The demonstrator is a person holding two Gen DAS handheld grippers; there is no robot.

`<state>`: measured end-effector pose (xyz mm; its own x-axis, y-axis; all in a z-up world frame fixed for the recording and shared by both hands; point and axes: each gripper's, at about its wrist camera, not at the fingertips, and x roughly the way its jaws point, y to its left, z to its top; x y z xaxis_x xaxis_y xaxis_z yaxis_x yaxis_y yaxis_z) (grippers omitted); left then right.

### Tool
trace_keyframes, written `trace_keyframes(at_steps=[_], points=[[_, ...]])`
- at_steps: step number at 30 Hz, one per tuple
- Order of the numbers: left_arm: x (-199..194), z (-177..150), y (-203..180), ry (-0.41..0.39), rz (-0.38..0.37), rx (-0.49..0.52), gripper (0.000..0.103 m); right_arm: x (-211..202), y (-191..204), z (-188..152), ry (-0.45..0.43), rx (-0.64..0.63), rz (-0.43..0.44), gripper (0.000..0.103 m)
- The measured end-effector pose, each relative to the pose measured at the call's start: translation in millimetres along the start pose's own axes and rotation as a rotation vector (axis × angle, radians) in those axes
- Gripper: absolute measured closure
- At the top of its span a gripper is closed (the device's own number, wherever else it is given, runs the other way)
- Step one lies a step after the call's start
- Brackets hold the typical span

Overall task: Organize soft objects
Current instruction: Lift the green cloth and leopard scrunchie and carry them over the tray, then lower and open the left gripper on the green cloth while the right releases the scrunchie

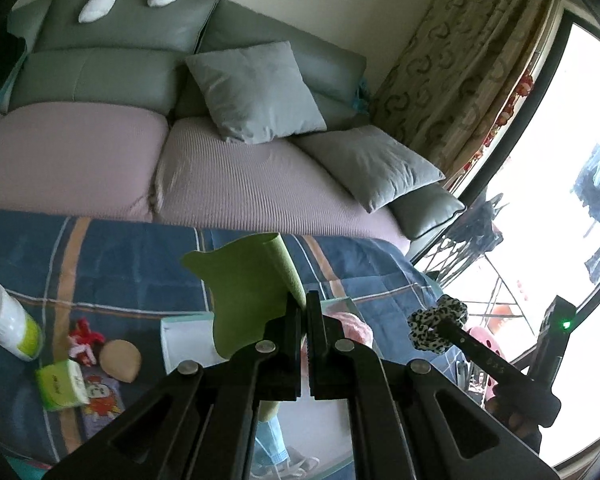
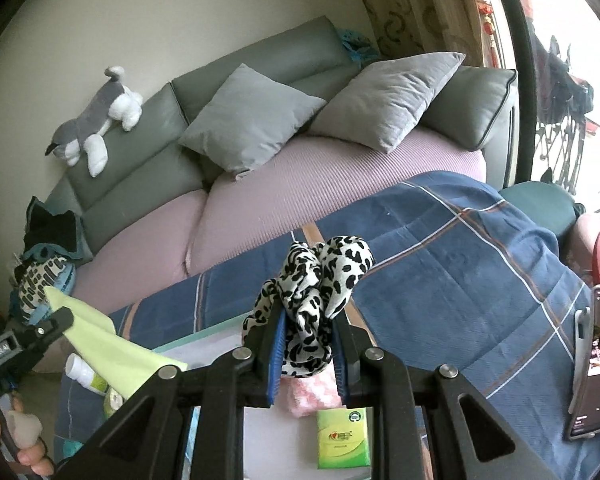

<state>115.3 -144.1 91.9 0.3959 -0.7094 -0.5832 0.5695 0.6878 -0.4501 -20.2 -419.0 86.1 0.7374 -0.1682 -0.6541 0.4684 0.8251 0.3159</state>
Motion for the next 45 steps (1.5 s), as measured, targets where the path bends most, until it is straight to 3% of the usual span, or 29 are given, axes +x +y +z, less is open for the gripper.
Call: trace_keyframes(at_steps=[13, 20, 27, 35, 45], points=[[35, -15, 5, 0.042, 0.116, 0.012, 0.101, 21, 16, -10, 0.059, -0.065, -0.027, 0.081], [45, -18, 9, 0.047, 0.151, 0.006, 0.101, 44, 37, -25, 0.140, -0.114, 0.022, 0.081], [77, -34, 15, 0.156, 0.131, -0.017, 0.101, 71, 54, -43, 0.242, -0.162, 0.043, 0.081], [110, -58, 25, 0.291, 0.141, -0.061, 0.101, 96, 52, -61, 0.349, -0.170, 0.007, 0.081], [131, -77, 31, 0.393, 0.153, -0.100, 0.101, 111, 40, -71, 0.432, -0.141, -0.020, 0.080]])
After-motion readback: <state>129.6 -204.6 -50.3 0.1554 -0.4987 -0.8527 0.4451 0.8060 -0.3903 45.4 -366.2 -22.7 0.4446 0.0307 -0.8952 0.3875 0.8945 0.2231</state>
